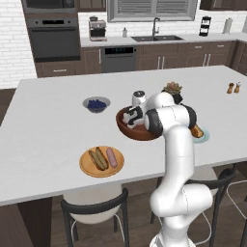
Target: Place one bun and one sausage from the bowl on each plate.
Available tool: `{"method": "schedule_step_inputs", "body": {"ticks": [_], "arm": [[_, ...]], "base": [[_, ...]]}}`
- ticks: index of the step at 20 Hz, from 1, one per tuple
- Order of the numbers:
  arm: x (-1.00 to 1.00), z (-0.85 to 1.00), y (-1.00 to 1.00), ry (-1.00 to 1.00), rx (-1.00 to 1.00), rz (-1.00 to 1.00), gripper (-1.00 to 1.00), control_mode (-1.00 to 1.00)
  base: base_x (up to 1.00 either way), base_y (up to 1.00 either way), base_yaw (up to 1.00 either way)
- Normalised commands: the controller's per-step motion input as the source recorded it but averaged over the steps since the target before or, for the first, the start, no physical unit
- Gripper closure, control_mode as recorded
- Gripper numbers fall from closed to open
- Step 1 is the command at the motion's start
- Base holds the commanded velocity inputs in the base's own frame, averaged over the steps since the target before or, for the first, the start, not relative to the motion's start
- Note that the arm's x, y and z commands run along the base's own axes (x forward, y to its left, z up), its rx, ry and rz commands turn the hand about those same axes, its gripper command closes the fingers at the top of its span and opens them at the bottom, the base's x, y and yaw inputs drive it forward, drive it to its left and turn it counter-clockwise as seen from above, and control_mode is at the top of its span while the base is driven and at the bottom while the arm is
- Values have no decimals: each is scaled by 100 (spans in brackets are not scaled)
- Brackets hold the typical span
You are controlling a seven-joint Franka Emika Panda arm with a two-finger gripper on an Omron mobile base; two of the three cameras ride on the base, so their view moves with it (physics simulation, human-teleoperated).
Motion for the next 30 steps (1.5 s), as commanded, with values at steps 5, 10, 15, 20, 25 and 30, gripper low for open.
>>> {"method": "schedule_step_inputs", "body": {"ticks": [5, 10, 15, 20, 25, 30], "arm": [[-15, 0, -7, 0, 0, 0, 100, -100], [-62, 40, -40, -8, 5, -2, 100, -100], [-71, 100, -55, -27, 19, -12, 100, -100], [-89, 100, -96, -12, 17, -32, 100, -100], [-78, 100, -100, 3, 9, -46, 100, -100], [-20, 21, -98, 32, 3, -54, 100, -100]], "base": [[0, 0, 0], [0, 0, 0], [0, 0, 0], [0, 0, 0], [0, 0, 0], [0, 0, 0]]}}
